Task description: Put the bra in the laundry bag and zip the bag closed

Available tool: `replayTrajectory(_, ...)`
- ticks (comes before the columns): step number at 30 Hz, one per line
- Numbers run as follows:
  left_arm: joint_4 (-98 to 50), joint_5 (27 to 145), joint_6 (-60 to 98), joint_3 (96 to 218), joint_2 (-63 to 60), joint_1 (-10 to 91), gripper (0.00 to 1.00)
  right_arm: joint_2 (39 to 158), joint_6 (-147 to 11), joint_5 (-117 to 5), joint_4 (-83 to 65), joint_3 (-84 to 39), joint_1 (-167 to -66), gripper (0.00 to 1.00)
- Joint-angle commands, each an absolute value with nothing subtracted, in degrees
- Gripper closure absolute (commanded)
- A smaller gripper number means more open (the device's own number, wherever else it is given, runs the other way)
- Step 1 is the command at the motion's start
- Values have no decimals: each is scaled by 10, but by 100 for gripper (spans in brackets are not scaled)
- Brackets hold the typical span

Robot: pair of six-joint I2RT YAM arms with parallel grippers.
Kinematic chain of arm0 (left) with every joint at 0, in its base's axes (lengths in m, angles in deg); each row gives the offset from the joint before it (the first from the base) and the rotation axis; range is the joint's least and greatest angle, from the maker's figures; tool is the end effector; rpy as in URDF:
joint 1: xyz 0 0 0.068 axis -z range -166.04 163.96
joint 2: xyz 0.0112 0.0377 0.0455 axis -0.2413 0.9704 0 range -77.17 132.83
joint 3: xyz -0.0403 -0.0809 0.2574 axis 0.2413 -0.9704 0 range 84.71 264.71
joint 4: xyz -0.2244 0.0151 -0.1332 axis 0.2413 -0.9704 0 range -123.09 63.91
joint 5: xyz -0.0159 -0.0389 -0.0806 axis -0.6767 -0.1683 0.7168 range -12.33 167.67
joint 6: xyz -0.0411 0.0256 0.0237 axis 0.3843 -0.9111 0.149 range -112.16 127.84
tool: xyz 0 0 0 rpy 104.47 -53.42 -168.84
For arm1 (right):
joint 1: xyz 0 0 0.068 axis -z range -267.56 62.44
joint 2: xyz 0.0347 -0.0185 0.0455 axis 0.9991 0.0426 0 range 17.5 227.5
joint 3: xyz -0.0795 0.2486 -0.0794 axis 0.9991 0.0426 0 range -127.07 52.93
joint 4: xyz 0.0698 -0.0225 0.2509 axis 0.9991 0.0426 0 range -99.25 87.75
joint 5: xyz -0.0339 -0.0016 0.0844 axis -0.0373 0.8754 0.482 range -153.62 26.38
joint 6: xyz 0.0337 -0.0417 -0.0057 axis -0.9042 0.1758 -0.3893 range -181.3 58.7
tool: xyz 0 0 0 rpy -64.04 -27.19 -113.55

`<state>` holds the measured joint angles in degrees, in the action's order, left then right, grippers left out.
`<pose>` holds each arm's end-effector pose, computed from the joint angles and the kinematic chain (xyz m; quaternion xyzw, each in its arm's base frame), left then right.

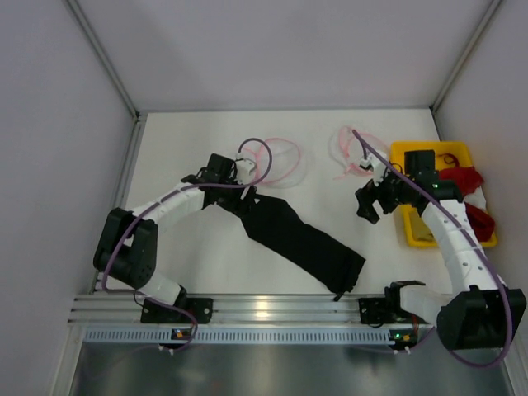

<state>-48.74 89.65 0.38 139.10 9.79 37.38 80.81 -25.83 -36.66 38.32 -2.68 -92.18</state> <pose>0.2785 -0.1287 0.2065 0.2827 0.9065 -0.1399 0.2806 0.2104 0.0331 0.2892 -0.3835 0.8481 0.1372 0.3389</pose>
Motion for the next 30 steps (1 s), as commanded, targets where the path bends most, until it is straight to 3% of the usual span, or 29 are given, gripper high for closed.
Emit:
replayTrajectory(1, -418, 829, 20, 1421, 133, 393, 22, 794, -281, -310, 393, -55, -885, 5)
replayTrajectory(2, -418, 822, 17, 1425, 141, 397, 22, 792, -288, -308, 390, -55, -882, 1)
replayTrajectory(14, -375, 761, 3, 1437, 232, 423, 29, 804, -332, -292, 376, -72, -862, 1)
replayTrajectory(17, -376, 774, -5, 1429, 237, 428, 42, 806, -333, -293, 372, -72, -862, 1)
replayTrajectory(20, -379, 799, -16, 1414, 236, 439, 71, 810, -337, -298, 368, -73, -862, 0)
replayTrajectory(23, -401, 820, -15, 1404, 222, 442, 89, 809, -340, -303, 364, -74, -862, 1)
replayTrajectory(24, -412, 827, -11, 1405, 218, 442, 99, 808, -339, -305, 363, -75, -862, 1)
replayTrajectory(30, -496, 906, 30, 1426, 125, 400, 100, 804, -340, -307, 368, -87, -862, 1)
